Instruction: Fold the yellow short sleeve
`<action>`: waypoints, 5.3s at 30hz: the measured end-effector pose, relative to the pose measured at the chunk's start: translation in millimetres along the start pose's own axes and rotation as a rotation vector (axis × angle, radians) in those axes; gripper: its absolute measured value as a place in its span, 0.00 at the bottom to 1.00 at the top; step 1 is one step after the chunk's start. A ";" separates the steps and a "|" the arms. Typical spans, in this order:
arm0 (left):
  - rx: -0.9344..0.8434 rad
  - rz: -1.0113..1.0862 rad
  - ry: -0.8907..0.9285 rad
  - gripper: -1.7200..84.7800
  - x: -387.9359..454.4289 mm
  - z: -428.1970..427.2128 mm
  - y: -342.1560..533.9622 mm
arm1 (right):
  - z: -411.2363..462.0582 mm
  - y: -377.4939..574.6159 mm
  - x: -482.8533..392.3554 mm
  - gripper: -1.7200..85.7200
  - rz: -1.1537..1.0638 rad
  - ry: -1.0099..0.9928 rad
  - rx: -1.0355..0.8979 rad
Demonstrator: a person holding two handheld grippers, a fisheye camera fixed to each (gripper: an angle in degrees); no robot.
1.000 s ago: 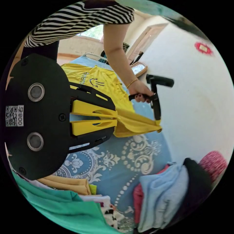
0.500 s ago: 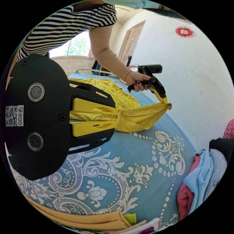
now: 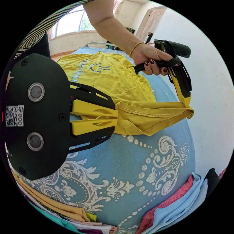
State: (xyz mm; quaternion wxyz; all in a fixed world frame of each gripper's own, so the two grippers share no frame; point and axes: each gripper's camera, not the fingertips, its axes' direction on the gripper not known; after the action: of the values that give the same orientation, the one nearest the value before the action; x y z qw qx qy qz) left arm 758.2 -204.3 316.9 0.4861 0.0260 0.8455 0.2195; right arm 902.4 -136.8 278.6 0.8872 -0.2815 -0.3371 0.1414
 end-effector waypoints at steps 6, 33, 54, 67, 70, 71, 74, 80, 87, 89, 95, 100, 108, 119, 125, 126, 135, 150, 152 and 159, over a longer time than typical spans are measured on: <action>0.013 -0.007 0.014 0.03 -8.2 -6.2 -2.4 | -3.2 8.2 -2.2 0.03 -0.010 -0.010 0.025; -0.039 -0.016 0.113 0.03 2.2 23.0 -27.0 | -67.8 107.9 26.6 0.02 0.291 0.043 0.273; -0.204 0.034 -0.107 0.09 46.4 31.4 -44.1 | -30.4 81.5 7.5 0.02 0.294 0.034 0.139; -0.331 0.125 -0.273 0.06 88.2 -29.0 -14.8 | -38.0 58.5 -26.4 0.06 0.261 0.217 0.089; -0.313 0.164 -0.342 0.04 103.6 -42.7 -18.7 | -40.2 55.0 -33.5 0.07 0.271 0.240 0.091; -0.307 0.168 -0.357 0.04 106.3 -46.2 -19.6 | -40.7 54.1 -35.2 0.07 0.271 0.245 0.090; -0.280 0.157 -0.339 0.03 115.4 -65.0 -23.6 | -41.6 49.7 -45.1 0.08 0.256 0.249 0.103; -0.300 0.147 -0.339 0.03 131.2 -92.6 -28.9 | -37.0 35.4 -58.8 0.06 0.260 0.268 0.065; -0.246 0.095 -0.407 0.02 150.9 -144.9 -41.4 | -56.0 28.9 -78.0 0.03 0.280 0.268 0.079; -0.200 0.084 -0.397 0.02 158.3 -165.4 -42.1 | -55.4 27.8 -79.2 0.02 0.298 0.245 0.079; -0.077 0.003 -0.338 0.03 183.9 -259.9 -19.5 | -61.8 19.4 -85.1 0.02 0.364 0.133 0.100; -0.014 -0.232 -0.363 0.04 186.1 -374.6 46.0 | -78.2 11.7 -106.6 0.02 0.391 0.189 0.143; -0.019 -0.523 -0.550 0.06 183.0 -510.9 113.9 | -43.2 -83.7 -186.9 0.05 0.033 -0.013 0.060; -0.046 -0.510 -0.588 0.10 151.9 -595.1 72.5 | 54.0 -242.7 -334.1 0.08 -0.577 0.102 -0.205; -0.137 -0.494 -0.563 0.06 152.8 -608.0 49.3 | 92.6 -268.5 -373.9 0.05 -0.658 0.140 -0.291; -0.131 -0.485 -0.565 0.05 157.9 -614.9 45.9 | 93.2 -272.3 -378.0 0.04 -0.651 0.137 -0.302; -0.023 -0.465 -0.576 0.05 185.2 -660.3 13.2 | 83.3 -293.1 -395.4 0.03 -0.589 0.163 -0.237; -0.062 -0.295 -0.488 0.10 256.7 -666.9 -37.1 | 98.4 -320.7 -453.7 0.08 -0.678 0.008 -0.285; -0.114 -0.273 -0.504 0.09 263.4 -658.3 -44.4 | 117.2 -321.1 -465.8 0.07 -0.711 0.074 -0.351; -0.108 -0.285 -0.555 0.05 293.3 -661.7 -45.6 | 91.9 -309.0 -481.7 0.03 -0.766 0.118 -0.116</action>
State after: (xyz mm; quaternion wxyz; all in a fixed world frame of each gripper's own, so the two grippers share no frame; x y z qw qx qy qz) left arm 60.2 -398.8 346.4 0.7247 -0.0599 0.6629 0.1783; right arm 506.0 -559.5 269.1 0.8762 -0.1927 -0.3736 -0.2358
